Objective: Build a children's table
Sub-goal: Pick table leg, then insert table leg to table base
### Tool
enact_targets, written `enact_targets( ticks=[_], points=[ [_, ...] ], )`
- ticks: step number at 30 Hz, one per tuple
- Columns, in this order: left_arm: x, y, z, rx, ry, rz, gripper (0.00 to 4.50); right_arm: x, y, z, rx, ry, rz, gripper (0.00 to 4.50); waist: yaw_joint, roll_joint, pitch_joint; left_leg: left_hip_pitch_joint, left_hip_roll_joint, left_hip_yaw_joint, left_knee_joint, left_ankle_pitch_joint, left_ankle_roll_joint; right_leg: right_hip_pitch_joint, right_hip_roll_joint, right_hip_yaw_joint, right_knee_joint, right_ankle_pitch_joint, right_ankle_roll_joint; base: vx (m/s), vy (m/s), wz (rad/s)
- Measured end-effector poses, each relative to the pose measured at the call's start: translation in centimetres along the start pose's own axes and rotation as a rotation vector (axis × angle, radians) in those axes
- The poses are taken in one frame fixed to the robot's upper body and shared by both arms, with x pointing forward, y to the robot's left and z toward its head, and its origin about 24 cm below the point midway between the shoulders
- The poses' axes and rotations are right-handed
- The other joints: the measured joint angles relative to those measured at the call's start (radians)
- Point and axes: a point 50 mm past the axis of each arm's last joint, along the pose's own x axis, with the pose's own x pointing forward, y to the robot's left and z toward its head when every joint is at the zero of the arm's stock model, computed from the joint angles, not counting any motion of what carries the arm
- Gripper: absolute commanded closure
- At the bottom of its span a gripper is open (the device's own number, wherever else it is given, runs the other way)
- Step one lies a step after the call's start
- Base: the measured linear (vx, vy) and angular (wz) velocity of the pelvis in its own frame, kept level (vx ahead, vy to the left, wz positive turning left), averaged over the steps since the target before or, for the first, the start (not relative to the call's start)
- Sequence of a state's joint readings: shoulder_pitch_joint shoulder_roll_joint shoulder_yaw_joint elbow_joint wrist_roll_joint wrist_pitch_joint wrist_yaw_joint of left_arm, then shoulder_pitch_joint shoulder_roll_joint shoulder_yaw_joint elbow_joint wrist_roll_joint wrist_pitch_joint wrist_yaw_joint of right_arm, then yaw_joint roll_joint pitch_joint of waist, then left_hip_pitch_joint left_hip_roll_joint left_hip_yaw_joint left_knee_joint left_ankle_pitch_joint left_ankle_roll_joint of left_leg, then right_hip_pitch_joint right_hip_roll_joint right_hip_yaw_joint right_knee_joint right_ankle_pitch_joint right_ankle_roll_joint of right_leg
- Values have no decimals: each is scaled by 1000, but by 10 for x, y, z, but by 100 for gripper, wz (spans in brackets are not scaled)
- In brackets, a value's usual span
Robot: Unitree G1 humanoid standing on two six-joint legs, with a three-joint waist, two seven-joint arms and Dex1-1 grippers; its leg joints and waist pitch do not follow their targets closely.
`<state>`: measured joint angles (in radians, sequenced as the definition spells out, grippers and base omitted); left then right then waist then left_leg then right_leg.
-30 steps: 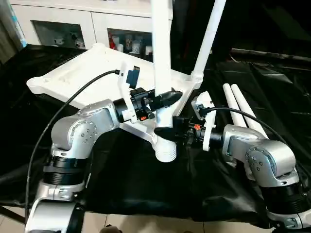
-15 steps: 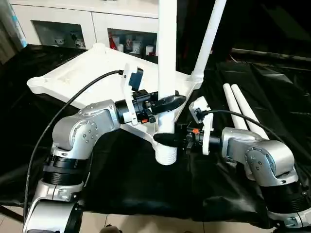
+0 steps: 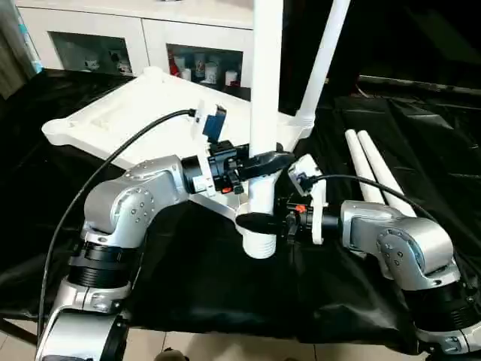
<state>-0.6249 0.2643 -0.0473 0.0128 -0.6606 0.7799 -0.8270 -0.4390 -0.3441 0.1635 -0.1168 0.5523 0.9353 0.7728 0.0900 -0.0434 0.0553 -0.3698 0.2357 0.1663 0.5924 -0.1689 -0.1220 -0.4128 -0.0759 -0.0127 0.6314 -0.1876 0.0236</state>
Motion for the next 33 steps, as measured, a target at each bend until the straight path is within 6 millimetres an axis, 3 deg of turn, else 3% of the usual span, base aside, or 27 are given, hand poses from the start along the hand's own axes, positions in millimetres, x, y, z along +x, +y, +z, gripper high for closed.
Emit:
enact_targets(
  ticks=[9, 11, 14, 15, 22, 26, 28, 31, 33],
  points=[
    [0, 1, 0, 1, -1, 2, 264, 1, 1, 0, -1, -3, 9, 251, 0, 0, 0, 0, 0, 0, 0, 0, 0, 0, 0, 0, 0, 0, 0, 0, 0, 0],
    [-1, 1, 0, -5, -2, 2, 194, 1, 1, 0, 0, -3, 10, 252, 0, 0, 0, 0, 0, 0, 0, 0, 0, 0, 0, 0, 0, 0, 0, 0, 0, 0],
    [0, 2, 1, -48, -53, -5, 188, 4, 2, 2, 0, -29, 6, 254, 0, 0, 0, 0, 0, 0, 0, 0, 0, 0, 0, 0, 0, 0, 0, 0, 0, 0],
    [0, 3, 2, -53, -68, -4, 167, 4, 2, 3, -3, -38, -1, 255, 0, 0, 0, 0, 0, 0, 0, 0, 0, 0, 0, 0, 0, 0, 0, 0, 0, 0],
    [-8, 25, 29, -82, -478, 161, 154, 4, -8, 16, 63, -238, -122, 259, 0, 0, 0, 0, 0, 0, 1, 0, 0, 1, 0, 0, 0, 1, -1, 0, 0, 0],
    [-23, 40, 30, -89, -537, 245, 154, -2, -19, 21, 83, -335, -230, 259, -2, 0, 0, 0, 0, 0, 1, 0, 0, 0, 0, 0, 0, 1, -1, 0, 0, 0],
    [-30, 50, 25, -16, -451, 318, 154, -4, -24, 21, 56, -344, -295, 259, -1, 0, 0, 0, 0, 0, 0, 0, 0, 0, 0, 0, -1, 1, 0, 0, 0, 0],
    [-45, 72, 6, 344, -16, 414, 154, -13, -39, 17, -2, -309, -444, 259, -1, 1, 0, 0, 0, -1, -1, 0, -1, 1, 0, 0, -3, 2, 4, 0, 0, 0],
    [-51, 77, -10, 426, 152, 387, 154, -18, -44, 15, -21, -291, -489, 259, 1, 1, 0, -1, -1, -1, 0, 0, -1, 1, 0, 0, -4, 2, 5, 0, 0, 0]
  ],
)
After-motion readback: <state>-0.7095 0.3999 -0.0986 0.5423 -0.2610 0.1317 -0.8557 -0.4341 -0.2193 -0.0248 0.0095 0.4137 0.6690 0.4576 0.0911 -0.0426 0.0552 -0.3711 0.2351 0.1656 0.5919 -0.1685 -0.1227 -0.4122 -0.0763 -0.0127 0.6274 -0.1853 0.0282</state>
